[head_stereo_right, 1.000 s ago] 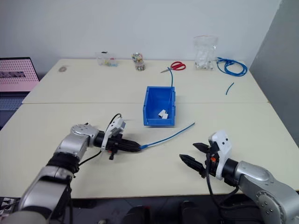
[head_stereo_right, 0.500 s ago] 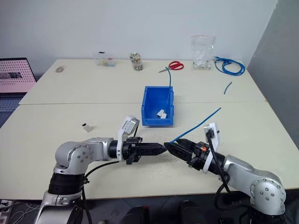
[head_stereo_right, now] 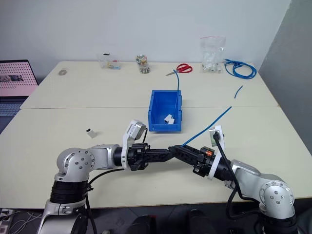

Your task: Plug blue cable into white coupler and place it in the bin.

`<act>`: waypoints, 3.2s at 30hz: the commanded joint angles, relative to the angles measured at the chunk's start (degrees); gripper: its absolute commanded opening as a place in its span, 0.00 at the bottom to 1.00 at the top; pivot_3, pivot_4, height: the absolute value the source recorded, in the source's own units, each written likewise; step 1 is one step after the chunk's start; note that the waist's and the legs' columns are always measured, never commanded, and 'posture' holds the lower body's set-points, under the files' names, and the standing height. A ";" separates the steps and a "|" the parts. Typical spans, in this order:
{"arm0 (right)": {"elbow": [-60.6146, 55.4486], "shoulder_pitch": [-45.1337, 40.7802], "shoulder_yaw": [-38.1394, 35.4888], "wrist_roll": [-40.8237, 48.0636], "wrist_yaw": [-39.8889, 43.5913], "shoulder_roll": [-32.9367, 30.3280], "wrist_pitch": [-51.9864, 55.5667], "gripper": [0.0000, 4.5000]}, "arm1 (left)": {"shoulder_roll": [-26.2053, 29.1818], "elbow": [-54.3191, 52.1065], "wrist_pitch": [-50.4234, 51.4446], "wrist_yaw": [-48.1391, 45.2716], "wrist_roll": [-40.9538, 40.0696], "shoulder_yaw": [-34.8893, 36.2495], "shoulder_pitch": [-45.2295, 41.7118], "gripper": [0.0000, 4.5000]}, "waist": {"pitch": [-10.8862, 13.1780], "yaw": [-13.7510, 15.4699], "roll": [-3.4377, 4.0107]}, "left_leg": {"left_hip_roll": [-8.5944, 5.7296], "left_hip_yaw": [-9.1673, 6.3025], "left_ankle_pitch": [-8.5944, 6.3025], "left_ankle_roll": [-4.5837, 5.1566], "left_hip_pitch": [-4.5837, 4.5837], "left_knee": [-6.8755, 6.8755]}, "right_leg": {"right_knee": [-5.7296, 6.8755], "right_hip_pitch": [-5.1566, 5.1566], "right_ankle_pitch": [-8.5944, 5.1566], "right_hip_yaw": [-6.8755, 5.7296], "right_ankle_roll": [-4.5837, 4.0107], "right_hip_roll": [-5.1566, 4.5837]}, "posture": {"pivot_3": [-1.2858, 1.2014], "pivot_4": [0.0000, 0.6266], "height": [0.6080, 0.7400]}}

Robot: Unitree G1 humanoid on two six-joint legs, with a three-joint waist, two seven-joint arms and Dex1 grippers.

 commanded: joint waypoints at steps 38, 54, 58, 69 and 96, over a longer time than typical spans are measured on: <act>19.42 -16.64 5.24 -10.57 15.84 -5.16 -3.23 0.02 | -7.46 -22.61 -35.67 59.03 55.56 -2.73 29.05 0.99 | 0.33 1.24 -0.15 | 0.07 0.23 -0.02 0.01 -0.04 -0.07 | -0.14 -0.07 0.02 0.31 0.09 -0.34 | 0.52 0.24 1.00; 22.47 -21.27 4.30 -18.85 21.11 -2.18 0.80 0.02 | -20.35 15.07 -51.83 76.61 56.06 14.18 6.93 0.99 | 0.41 1.47 -0.34 | -0.05 0.34 0.00 0.01 -0.03 0.03 | -0.08 0.00 0.17 0.03 0.29 -0.23 | 0.52 0.24 1.00; 21.69 -20.73 2.86 -19.01 20.39 -2.14 1.26 0.02 | -18.80 21.66 -54.58 77.22 55.29 15.93 2.70 0.99 | 0.41 1.45 -0.35 | -0.05 0.34 0.00 0.01 -0.03 0.03 | -0.08 0.00 0.17 0.01 0.30 -0.22 | 0.52 0.24 1.00; 19.15 -18.33 0.28 -18.80 18.19 -1.91 2.08 0.02 | -19.17 27.18 -57.64 76.43 53.72 15.42 0.41 0.54 | 0.41 1.35 -0.34 | -0.02 0.36 0.00 0.00 -0.02 0.02 | -0.08 0.00 0.18 0.02 0.31 -0.23 | 0.52 0.24 1.00; 7.29 -19.09 11.61 -37.14 30.14 -10.04 -2.41 0.02 | 4.41 10.59 -70.07 -4.64 44.98 -24.69 9.23 0.17 | 0.55 1.39 -0.24 | -0.03 0.42 -0.02 -0.03 -0.10 -0.04 | -0.33 -0.08 0.16 -0.01 0.28 -0.33 | 0.52 0.24 1.00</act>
